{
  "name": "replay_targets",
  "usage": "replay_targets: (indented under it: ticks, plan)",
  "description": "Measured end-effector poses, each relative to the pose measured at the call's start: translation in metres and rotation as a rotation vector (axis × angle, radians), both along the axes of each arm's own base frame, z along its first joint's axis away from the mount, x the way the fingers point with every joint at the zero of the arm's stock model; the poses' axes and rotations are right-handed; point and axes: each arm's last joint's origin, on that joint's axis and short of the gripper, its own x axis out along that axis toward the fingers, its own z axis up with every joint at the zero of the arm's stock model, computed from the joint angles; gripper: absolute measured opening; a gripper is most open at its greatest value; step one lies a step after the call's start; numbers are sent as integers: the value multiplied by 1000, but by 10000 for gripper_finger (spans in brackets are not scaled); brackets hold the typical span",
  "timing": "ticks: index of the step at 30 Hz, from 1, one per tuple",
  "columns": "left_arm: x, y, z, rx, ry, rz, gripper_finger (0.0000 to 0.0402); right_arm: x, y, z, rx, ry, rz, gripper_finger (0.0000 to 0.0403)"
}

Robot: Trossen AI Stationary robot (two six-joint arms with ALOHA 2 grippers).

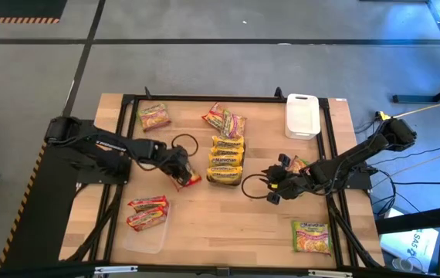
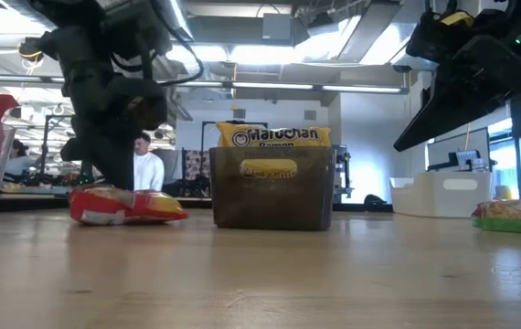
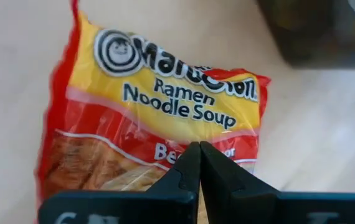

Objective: Sort Maruchan noodles
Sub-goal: Put the red noodle pack into the transparent bin

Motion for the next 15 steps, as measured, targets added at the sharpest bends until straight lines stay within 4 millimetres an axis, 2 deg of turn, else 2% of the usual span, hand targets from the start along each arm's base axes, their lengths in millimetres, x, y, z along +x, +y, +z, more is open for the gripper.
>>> replay_targets:
  ticks: [6,15]
  plan:
    - [14,-25,-4,-24,-13,-45,1,0,0,0,-1,2,0,115]
    - [56,-70,1,-21,0,-183,1,-1,0,-1,12,13,12,115]
